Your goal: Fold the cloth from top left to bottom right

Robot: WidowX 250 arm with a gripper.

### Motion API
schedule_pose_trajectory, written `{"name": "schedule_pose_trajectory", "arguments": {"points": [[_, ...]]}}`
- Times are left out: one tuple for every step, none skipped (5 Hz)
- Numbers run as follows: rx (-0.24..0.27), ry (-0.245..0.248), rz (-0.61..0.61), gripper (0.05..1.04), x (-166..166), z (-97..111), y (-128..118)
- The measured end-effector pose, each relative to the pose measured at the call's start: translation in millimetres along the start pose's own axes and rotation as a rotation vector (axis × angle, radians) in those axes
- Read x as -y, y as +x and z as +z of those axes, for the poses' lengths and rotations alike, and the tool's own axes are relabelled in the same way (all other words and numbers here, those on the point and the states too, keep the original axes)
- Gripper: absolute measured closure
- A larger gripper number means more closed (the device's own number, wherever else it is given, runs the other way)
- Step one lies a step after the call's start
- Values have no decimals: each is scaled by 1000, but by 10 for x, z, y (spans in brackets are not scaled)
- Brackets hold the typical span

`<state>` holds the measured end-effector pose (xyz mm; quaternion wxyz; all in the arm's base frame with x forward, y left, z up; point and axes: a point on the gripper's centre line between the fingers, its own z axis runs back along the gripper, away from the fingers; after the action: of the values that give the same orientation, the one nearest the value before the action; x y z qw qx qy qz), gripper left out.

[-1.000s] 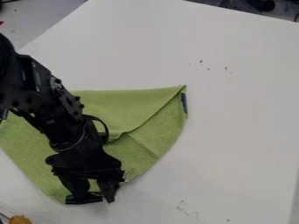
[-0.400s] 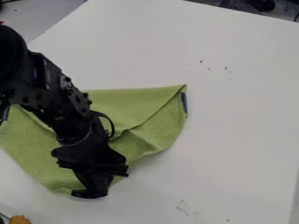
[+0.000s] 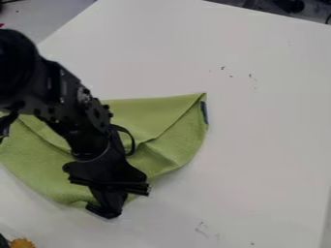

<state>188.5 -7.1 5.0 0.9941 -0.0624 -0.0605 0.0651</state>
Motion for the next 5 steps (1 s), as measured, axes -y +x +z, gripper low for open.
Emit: {"name": "schedule_pose_trajectory", "arguments": {"points": [[-62, 76, -44, 1027, 31, 271, 142], [-81, 98, -55, 1030, -35, 489, 398], [-100, 39, -49, 1030, -274, 418, 645], [-73, 23, -62, 1008, -263, 356, 671], [-55, 37, -24, 858, -205, 280, 526]]}}
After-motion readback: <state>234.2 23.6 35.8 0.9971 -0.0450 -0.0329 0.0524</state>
